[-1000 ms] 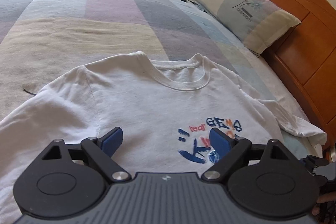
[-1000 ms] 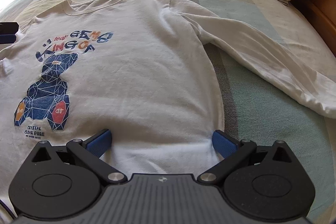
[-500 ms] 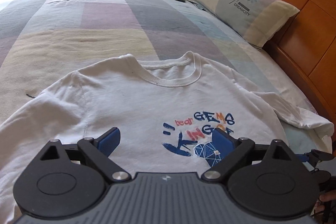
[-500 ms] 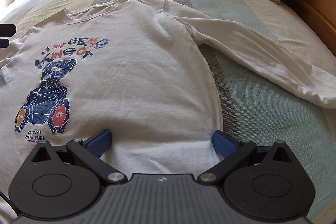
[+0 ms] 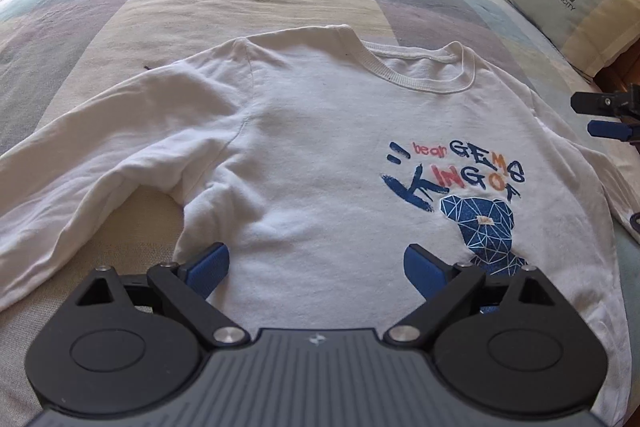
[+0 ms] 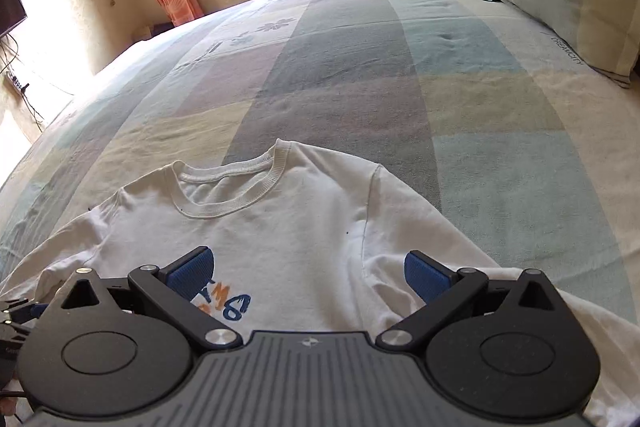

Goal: Fold clothes

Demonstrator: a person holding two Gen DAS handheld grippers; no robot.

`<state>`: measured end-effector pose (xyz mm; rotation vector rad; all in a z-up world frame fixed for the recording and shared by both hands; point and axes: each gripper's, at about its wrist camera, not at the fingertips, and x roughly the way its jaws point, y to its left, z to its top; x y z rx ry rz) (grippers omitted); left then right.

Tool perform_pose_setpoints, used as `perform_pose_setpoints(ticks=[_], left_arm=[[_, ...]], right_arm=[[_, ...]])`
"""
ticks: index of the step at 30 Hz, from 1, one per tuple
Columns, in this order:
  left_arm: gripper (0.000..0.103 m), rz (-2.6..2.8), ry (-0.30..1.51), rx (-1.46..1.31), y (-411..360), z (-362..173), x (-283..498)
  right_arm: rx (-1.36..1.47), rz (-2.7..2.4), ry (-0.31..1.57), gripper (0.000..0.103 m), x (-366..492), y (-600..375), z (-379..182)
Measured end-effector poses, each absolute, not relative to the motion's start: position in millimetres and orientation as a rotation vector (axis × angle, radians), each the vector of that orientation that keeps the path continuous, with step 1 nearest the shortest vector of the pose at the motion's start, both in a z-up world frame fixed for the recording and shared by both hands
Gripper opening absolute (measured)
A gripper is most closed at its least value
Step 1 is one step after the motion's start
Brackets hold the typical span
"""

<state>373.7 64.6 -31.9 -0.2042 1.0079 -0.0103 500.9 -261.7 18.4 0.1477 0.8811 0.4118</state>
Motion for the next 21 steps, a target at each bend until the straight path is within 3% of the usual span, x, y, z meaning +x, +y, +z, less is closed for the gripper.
perform_pose_setpoints(ticks=[6,11,21], left_arm=[[0.094,-0.03,1.004,-0.179,68.6,-34.1,370.3],[0.095,-0.051,0.984,-0.205,82.2,-35.8,375.4],[0.095,-0.14,0.913,-0.291,90.1,-12.2,391.3]], right_arm=[[0.174,0.442,0.968,0.103,542.9,-228.3,-26.4],[0.028,0.343,0.887,0.103,566.5,-224.4,-45.1],[0.094,0.358,0.907,0.103,582.6,-230.8,-8.8]])
